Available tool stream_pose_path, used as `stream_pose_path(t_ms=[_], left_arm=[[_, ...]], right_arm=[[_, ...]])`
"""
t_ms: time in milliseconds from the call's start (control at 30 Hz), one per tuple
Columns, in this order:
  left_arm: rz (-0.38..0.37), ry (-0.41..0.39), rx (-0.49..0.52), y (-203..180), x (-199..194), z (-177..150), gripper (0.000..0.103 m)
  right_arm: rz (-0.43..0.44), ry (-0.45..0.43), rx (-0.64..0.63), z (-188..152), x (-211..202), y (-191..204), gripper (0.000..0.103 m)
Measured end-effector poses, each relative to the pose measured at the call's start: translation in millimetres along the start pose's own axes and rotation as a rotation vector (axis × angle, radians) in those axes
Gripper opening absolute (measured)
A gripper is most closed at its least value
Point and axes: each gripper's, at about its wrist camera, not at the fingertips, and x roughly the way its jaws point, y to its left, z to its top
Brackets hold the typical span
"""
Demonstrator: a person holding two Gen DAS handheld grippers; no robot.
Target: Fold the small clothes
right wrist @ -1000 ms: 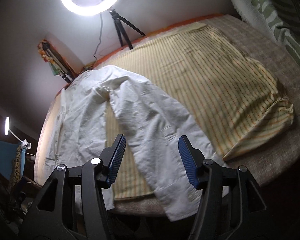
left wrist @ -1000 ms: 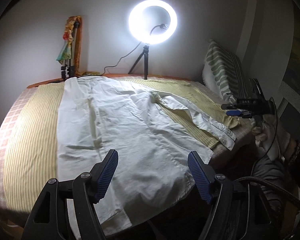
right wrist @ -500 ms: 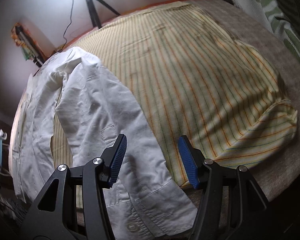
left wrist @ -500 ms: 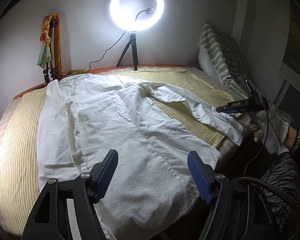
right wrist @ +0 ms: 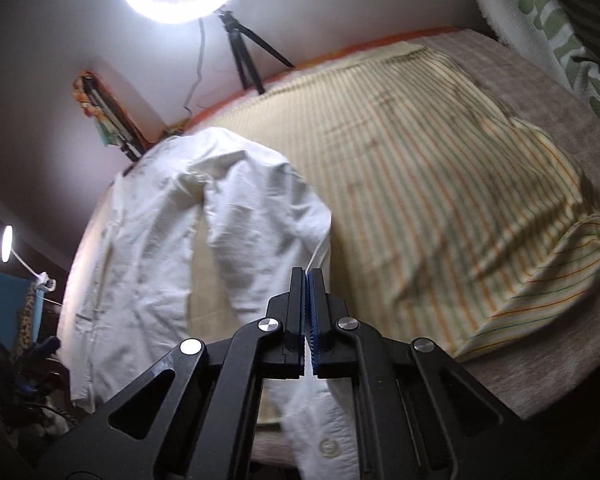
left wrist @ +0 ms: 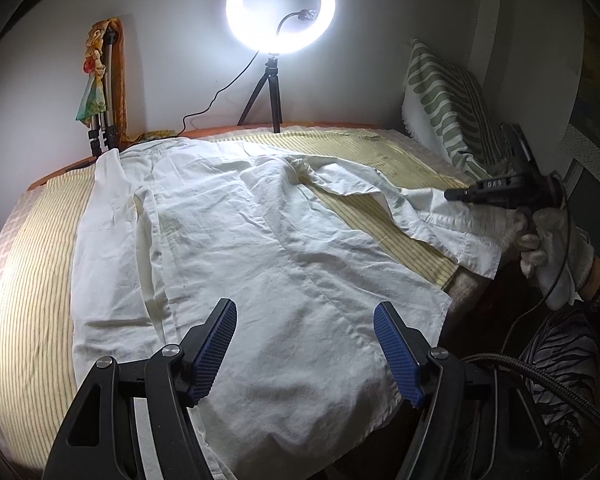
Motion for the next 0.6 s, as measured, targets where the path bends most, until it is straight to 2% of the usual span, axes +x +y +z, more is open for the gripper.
stream_pose_path(t_ms=[133, 300, 467, 600], left_arm=[[-0.007, -0.003, -0.026, 5, 1, -3, 0.072], [-0.002, -0.015, -0.057, 13, -1, -5, 0.072], [0.017, -0.027, -0.087, 25, -8, -11, 0.072], [0.026, -0.02, -0.118, 37, -10, -19, 0.072]], right_arm=[[0.065, -0.016, -0.06, -4, -5, 40, 0.003], [0.175, -0.006, -0.22, -21, -7, 113, 0.003], [0.263, 0.057, -0.402, -50, 8, 176, 0.003], [0.286, 0.146, -0.482, -70, 34, 198, 0.003]])
